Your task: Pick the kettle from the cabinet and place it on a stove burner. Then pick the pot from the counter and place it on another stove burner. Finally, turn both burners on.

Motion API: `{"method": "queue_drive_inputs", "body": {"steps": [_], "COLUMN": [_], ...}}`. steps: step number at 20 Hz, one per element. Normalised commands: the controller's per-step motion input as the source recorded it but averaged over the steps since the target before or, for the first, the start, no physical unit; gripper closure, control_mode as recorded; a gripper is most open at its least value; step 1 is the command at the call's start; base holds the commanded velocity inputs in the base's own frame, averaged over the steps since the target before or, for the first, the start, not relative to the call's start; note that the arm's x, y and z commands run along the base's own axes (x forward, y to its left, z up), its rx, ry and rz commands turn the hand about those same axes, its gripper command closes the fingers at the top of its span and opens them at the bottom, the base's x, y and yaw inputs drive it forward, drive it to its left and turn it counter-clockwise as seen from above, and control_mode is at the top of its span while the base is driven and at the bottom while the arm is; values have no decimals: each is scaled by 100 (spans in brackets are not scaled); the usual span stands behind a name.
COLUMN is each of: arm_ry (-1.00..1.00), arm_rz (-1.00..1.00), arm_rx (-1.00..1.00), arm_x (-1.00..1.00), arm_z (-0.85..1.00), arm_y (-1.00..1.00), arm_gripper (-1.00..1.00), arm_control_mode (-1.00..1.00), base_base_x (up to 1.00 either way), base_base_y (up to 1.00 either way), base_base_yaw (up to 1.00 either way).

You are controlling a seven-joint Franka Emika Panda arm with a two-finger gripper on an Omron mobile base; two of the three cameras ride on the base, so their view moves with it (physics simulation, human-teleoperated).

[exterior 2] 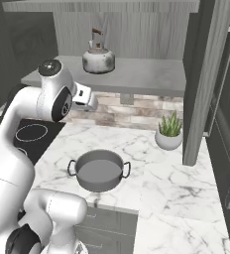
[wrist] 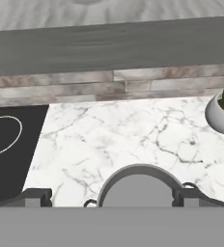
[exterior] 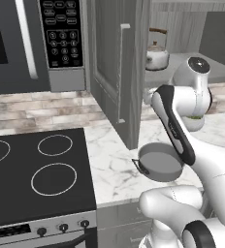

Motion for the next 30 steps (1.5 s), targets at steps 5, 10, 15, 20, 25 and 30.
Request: {"method": "queue_drive_inputs", "body": {"steps": [5,10,15,20,25,30], "arm_ry": [-4,-4,-8,-9,-12,-13], "arm_rz": [-3,0,0,0,0,0], "arm_rx": [0,0,0,0,0,0], "arm_x": [0,0,0,0,0,-4], "arm_z": [19,28,33,30,21,23], "arm_y": [-1,0,-1,-2,-3,-3], "arm_gripper": [-100,-100,-100,-100,-100,-100], "arm_control_mode": [-100,-100,-100,-100,-100,-100], "base_base_x": [0,0,0,0,0,0], "base_base_y": [0,0,0,0,0,0], "base_base_yaw": [0,0,0,0,0,0]}}
